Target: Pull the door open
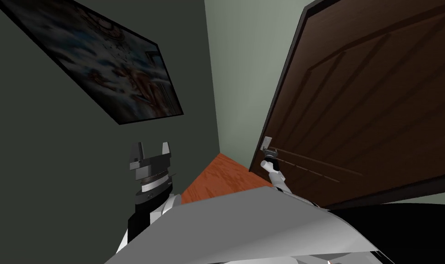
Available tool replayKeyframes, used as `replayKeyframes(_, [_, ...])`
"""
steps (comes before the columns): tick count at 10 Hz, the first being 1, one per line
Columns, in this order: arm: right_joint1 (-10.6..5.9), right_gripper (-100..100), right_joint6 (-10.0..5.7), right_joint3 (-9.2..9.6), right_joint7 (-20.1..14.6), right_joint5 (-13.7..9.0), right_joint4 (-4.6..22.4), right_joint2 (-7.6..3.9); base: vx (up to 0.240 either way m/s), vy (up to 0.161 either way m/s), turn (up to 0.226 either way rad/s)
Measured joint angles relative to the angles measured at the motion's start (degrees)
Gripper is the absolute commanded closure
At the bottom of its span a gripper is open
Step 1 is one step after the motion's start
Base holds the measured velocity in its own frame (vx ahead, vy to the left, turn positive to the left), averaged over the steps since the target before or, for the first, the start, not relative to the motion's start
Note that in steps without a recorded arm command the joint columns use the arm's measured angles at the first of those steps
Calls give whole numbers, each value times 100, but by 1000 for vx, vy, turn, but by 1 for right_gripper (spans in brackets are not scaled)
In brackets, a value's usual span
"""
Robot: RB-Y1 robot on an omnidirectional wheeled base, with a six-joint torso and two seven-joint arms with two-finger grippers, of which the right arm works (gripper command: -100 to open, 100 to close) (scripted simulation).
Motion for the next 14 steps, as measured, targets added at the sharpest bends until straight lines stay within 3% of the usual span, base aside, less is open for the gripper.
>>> replayKeyframes(3, [-118, -100, 22, -139, -206, -103, 204, 18, 58, -62, 35])
replayKeyframes(11, [18, -100, 47, 21, -523, -96, 307, -232, 154, -118, -9])
replayKeyframes(12, [17, 100, 45, 24, -534, -96, 309, -238, -11, 9, -2])
replayKeyframes(14, [16, 100, 48, 18, -523, -96, 306, -243, -28, 21, -3])
